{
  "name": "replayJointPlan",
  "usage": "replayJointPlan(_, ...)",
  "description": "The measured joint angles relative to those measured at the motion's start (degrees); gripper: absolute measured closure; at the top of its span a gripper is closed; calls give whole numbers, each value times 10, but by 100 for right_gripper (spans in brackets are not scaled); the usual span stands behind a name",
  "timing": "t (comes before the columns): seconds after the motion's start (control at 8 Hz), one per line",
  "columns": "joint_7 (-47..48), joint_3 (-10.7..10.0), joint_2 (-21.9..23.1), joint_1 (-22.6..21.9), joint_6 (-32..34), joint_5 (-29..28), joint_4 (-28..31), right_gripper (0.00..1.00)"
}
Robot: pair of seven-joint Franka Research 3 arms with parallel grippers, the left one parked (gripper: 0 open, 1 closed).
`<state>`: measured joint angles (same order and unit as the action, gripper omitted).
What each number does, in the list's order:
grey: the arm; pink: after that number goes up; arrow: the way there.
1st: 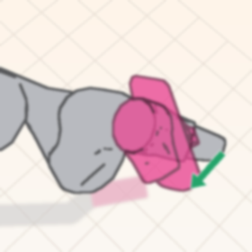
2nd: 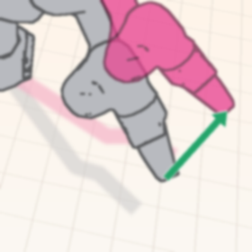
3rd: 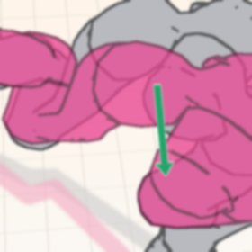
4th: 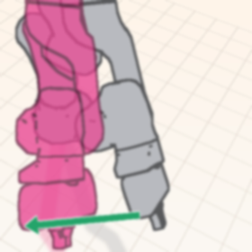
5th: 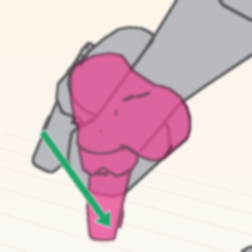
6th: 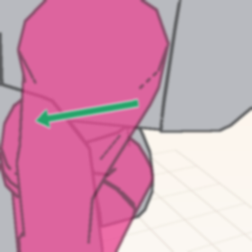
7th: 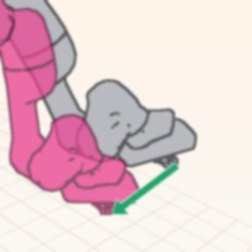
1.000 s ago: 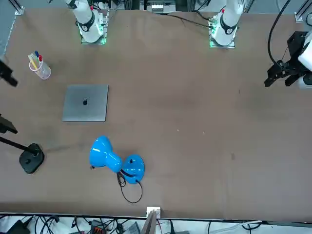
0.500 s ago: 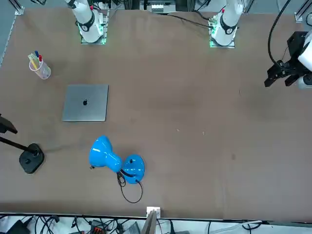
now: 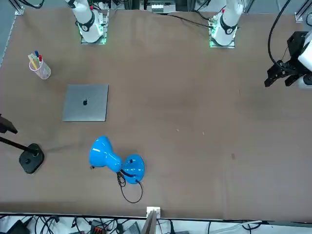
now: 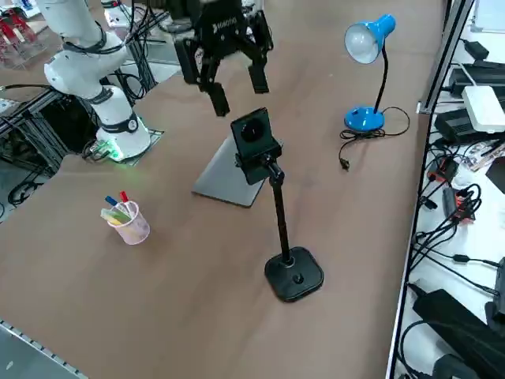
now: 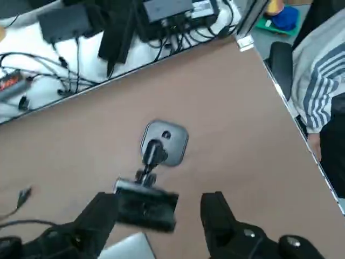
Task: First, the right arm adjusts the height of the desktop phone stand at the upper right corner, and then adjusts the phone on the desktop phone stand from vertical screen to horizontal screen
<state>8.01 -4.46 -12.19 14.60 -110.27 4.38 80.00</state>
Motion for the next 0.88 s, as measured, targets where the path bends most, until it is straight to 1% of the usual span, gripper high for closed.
replayJointPlan(0.12, 5, 0, -11, 5, -10, 0, 0, 11)
replayJointPlan(0.25, 8, 0, -20, 10, -15, -2, -3, 34)
replayJointPlan(0.5, 33, 0, -38, 15, -20, -23, -16, 34)
replayJointPlan(0.88, 73, 1, -64, 15, -35, -30, -21, 34)
